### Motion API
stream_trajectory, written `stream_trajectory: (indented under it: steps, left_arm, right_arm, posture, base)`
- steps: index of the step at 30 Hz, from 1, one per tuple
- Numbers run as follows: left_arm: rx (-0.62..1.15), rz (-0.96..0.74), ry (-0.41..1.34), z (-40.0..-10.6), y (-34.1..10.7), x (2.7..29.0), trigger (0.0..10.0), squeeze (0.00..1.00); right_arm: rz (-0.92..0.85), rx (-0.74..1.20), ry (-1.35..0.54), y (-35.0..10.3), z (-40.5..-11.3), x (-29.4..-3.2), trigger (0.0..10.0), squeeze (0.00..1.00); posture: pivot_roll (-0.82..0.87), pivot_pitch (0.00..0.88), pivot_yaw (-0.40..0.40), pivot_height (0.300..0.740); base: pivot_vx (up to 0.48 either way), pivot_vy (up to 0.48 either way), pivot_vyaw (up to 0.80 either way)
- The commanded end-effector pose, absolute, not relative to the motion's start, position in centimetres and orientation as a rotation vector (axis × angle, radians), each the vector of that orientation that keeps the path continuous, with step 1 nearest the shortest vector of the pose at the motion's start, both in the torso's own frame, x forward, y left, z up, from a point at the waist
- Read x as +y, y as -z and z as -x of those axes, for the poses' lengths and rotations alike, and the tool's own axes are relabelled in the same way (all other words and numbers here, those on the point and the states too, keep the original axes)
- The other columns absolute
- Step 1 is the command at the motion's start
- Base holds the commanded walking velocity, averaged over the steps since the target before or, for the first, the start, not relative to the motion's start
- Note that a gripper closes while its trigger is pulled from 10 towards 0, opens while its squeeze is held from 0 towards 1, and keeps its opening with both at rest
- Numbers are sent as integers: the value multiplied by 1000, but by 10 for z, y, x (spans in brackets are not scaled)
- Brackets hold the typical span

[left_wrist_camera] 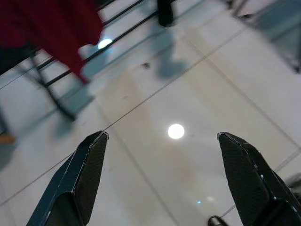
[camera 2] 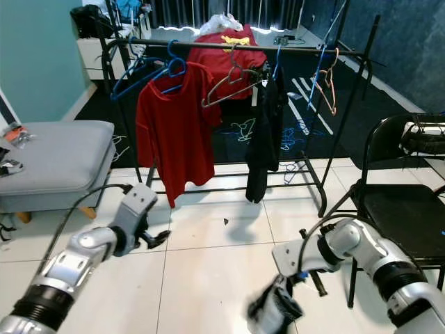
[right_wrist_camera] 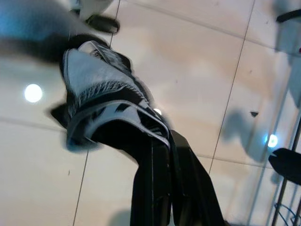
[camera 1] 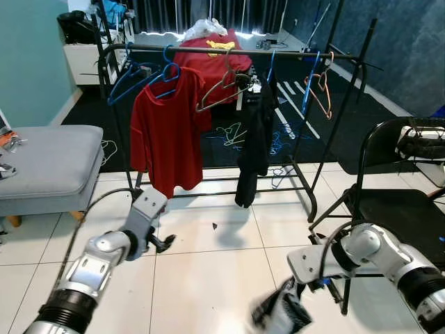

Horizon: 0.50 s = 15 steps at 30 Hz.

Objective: Hang hanger

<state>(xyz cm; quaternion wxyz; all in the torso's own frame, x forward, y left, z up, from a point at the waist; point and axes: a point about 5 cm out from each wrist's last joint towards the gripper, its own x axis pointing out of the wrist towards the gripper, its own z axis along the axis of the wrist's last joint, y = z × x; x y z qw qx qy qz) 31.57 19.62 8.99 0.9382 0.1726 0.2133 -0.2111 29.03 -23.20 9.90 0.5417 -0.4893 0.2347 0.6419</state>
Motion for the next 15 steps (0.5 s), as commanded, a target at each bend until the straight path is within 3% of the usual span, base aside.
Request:
stream_trajectory:
  steps: [1, 4, 5, 10, 15]
  left_arm:
    - [426, -372, 412, -318, -94, 203, 10000, 0]
    - [405, -356, 429, -318, -97, 201, 10000, 0]
    - [345, -303, 545, -312, -104, 183, 10000, 0]
    - [313, -245, 705, -300, -106, 156, 10000, 0]
    - [308, -213, 681, -306, -103, 137, 10000, 0]
  right_arm:
    - [1237, 562, -1498, -107, -296, -239, 0, 0]
    - [1241, 526, -1452, -115, -303, -238, 0, 0]
    - [1145, 443, -1427, -126, -310, -228, 0, 0]
    - [1003, 370, -1450, -131, -310, -215, 0, 0]
    - [975, 339, -1446, -132, -313, -210, 0, 0]
  posture:
    - [-155, 19, -66, 740]
    - [-157, 19, -67, 740]
    - [-162, 17, -67, 740]
    - [-173, 20, -67, 740]
    - [-185, 27, -74, 740]
  base:
    - [0, 0, 0]
    - [0, 0, 0]
    - [0, 0, 0]
    - [0, 0, 0]
    - [0, 0, 0]
